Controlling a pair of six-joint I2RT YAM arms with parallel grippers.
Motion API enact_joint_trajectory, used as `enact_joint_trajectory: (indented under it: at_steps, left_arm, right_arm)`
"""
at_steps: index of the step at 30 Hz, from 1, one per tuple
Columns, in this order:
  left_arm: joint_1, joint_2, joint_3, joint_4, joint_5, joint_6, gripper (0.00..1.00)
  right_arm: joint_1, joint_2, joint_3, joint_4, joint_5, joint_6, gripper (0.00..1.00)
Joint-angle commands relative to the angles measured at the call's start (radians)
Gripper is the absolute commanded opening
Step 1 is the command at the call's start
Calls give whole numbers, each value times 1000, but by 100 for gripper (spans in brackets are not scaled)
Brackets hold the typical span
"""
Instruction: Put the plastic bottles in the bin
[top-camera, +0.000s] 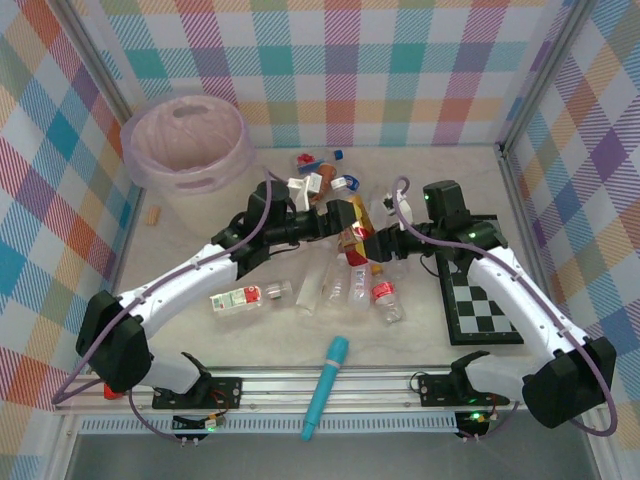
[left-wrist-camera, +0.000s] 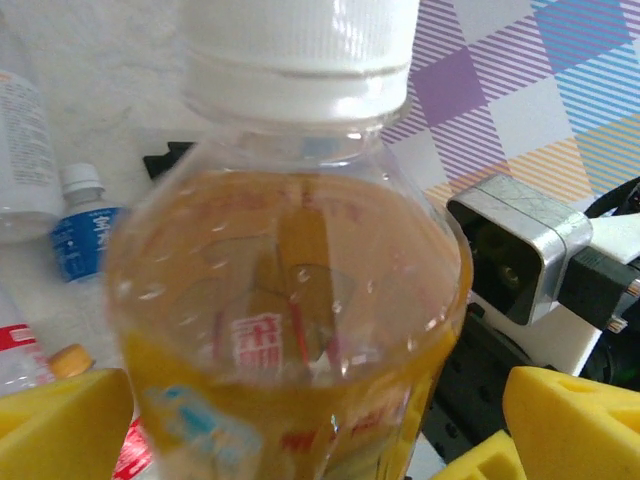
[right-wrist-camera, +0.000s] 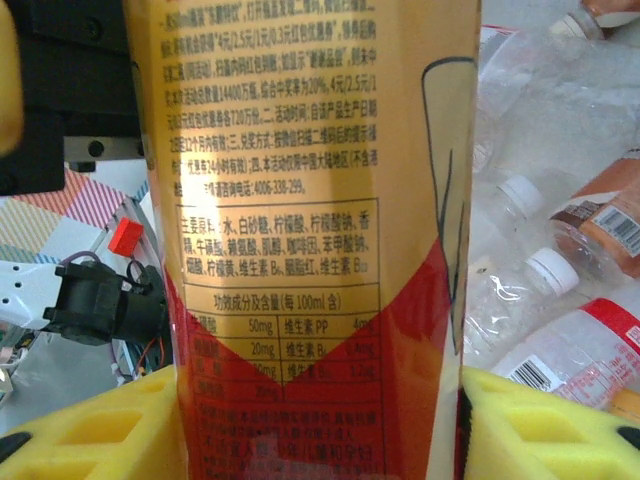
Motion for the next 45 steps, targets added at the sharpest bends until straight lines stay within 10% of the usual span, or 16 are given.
enact_joint_trajectory:
  at_steps: [1,12,19,25,34,45]
  left_arm:
    - [-25,35,37,72,3,-28,91]
    - [-32,71,58,68,-8,-35,59]
    - [-29,73,92,-11,-31,14,56]
    - [9,67,178,-146,-53,103,53]
    - [236,45,482,-511,-87,322,37]
    - [627,57,646,-538,-157,391,0]
  right_arm:
    - [11,3,22,81,-40,16,57]
    - [17,28,24,114,-43,36,60]
    - [13,17,77,-53,29,-34,92]
    - [-53,-106,78,-116,59,-26,100]
    - [-99,-104,50,-192,224,53,100]
    - [-101,-71,-50,-278,306,151,99]
